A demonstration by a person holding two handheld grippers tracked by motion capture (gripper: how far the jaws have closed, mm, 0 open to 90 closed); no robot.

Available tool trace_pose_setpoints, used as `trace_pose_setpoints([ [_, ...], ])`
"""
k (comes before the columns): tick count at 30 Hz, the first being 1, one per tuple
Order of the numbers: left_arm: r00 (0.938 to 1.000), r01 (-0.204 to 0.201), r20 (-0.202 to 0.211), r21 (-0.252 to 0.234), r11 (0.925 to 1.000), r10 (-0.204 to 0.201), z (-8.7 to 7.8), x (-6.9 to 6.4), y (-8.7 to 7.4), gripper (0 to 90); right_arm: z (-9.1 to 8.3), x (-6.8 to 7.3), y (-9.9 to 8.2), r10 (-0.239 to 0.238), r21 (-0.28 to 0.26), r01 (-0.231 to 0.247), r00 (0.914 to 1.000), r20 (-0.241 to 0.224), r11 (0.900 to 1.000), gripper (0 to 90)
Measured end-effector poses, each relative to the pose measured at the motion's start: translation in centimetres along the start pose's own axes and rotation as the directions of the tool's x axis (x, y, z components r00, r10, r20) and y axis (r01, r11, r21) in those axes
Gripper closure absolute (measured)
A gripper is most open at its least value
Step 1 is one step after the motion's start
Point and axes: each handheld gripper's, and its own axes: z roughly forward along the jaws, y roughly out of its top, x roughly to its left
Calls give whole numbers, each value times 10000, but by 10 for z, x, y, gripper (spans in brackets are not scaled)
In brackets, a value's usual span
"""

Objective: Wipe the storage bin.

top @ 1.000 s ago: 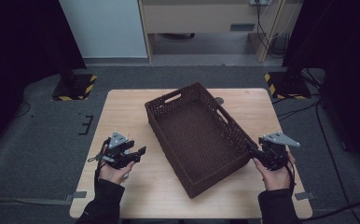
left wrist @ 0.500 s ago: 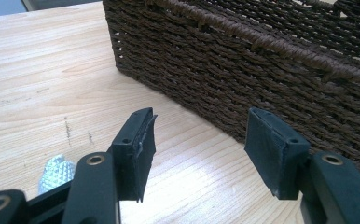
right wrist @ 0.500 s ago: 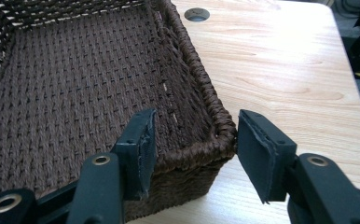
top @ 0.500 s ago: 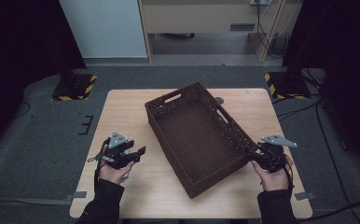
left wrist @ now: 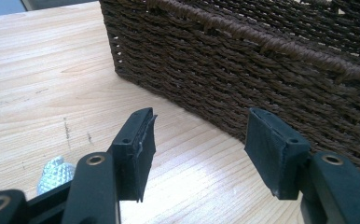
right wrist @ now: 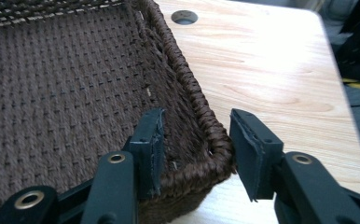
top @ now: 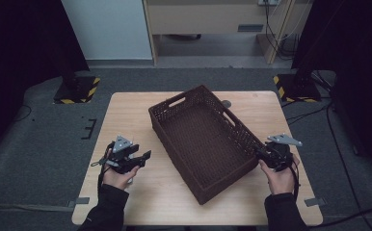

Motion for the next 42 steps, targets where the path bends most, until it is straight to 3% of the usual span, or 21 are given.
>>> trace_pose_setpoints([
  [6, 10000, 6, 4, 1, 10000, -6, -1, 1, 0, 413, 5, 2, 0, -456, -127, 457, 9989, 87, 9989, 533],
  [13, 10000, 72, 1, -102, 9999, -72, -5, 2, 1, 411, -19, 4, -1, -272, -388, 270, 9996, -27, 9989, 478],
  [19, 9999, 107, 33, -129, 9999, -107, -6, 2, 1, 410, -38, 11, -5, 75, -488, -97, 9989, -456, 9988, 467],
  [26, 9999, 110, 23, -132, 9999, -110, -5, 3, 2, 410, -29, 18, -8, 85, -77, -89, 9989, -451, 9999, 465],
  [36, 9999, 147, 22, -74, 9999, -147, -3, 5, 2, 407, -12, 11, -3, -59, -397, 62, 10000, 80, 9992, 476],
  [42, 9996, 278, -60, -94, 9996, -279, -3, 10, 1, 405, -13, 18, -7, 22, -397, -26, 9999, -110, 9992, 372],
])
